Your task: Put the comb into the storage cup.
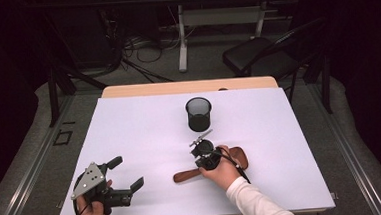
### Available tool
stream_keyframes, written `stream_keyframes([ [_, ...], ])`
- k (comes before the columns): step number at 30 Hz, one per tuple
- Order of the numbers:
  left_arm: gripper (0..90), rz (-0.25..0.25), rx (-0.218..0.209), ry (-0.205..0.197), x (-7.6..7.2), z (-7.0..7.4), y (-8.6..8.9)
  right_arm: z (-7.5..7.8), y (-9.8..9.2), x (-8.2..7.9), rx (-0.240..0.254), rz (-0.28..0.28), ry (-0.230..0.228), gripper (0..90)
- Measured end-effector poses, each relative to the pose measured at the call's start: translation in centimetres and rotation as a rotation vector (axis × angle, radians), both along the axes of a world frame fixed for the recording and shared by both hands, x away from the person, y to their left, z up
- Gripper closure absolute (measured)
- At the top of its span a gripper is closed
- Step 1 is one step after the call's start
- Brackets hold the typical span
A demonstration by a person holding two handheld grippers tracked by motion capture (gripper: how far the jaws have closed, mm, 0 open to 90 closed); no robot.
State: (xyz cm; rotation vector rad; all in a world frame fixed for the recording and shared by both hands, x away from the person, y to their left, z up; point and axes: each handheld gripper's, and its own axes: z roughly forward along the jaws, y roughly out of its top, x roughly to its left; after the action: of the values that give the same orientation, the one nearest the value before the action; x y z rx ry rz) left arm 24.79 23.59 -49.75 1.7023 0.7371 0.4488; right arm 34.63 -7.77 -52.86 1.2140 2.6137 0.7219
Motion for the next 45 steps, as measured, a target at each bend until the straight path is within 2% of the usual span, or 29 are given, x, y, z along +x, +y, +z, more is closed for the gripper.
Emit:
stream_keyframes([
  [2,0.3,-0.001,0.002,0.001,0.0,0.0,0.0,0.0,0.0,-0.2,0.006,-0.001,0.004,90.0],
  [5,0.3,0.001,0.006,0.003,0.0,0.0,0.0,0.0,0.1,-1.4,-0.003,0.034,-0.027,90.0],
  [14,0.3,0.003,0.001,0.000,0.0,-0.1,-0.1,0.0,-0.2,-3.7,0.003,0.092,-0.045,90.0],
  [17,0.3,0.003,0.002,0.000,-0.1,-0.1,-0.1,0.1,-0.5,-4.9,0.006,0.103,-0.056,90.0],
  [25,0.3,0.003,0.004,-0.001,0.0,-0.1,-0.2,-0.1,-1.6,-6.7,0.027,0.119,-0.064,90.0],
  [38,0.3,0.002,0.006,0.002,-0.1,-0.1,-0.2,-0.4,-3.4,-8.5,0.023,0.112,-0.073,90.0],
  [45,0.3,0.003,0.005,0.004,-0.1,-0.2,-0.2,-0.3,-5.6,-8.9,0.026,0.069,-0.085,90.0],
])
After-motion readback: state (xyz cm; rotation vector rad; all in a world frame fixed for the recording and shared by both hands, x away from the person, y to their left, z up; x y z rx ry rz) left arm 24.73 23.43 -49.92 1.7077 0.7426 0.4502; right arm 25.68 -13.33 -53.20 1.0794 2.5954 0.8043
